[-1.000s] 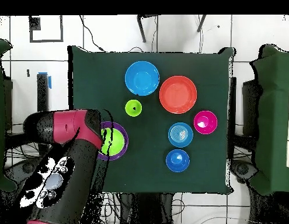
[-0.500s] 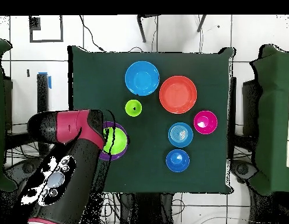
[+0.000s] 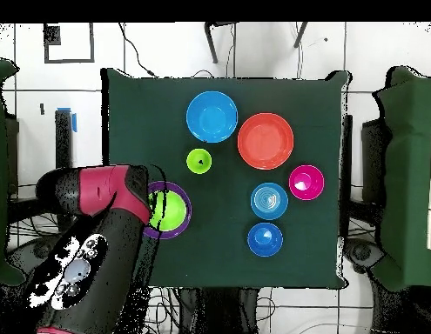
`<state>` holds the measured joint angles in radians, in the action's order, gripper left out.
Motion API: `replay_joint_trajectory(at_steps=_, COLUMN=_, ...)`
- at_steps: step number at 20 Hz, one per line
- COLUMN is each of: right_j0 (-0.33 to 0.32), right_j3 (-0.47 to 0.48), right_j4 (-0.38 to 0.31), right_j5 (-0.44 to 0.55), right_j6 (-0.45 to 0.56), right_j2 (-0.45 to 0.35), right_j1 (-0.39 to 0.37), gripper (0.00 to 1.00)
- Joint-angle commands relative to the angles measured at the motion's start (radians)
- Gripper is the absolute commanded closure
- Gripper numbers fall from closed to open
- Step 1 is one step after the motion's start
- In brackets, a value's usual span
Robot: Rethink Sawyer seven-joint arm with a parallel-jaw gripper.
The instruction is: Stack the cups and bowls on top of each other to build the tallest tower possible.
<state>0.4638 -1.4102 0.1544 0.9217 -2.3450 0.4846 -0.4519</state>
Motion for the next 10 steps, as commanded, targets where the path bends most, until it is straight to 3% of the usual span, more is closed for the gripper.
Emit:
replay_joint_trajectory(at_steps=1, right_j0=0.016, right_j3=0.002, right_j4=0.026, right_j5=-0.037, right_j6=-0.226, right_j2=-0.060, right_j1=0.037, gripper=1.00)
replay_joint_trajectory(at_steps=10, right_j0=0.028, right_j3=0.007, right_j4=0.026, right_j5=-0.069, right_j6=-0.239, right_j2=-0.051, right_j1=0.055, gripper=1.00)
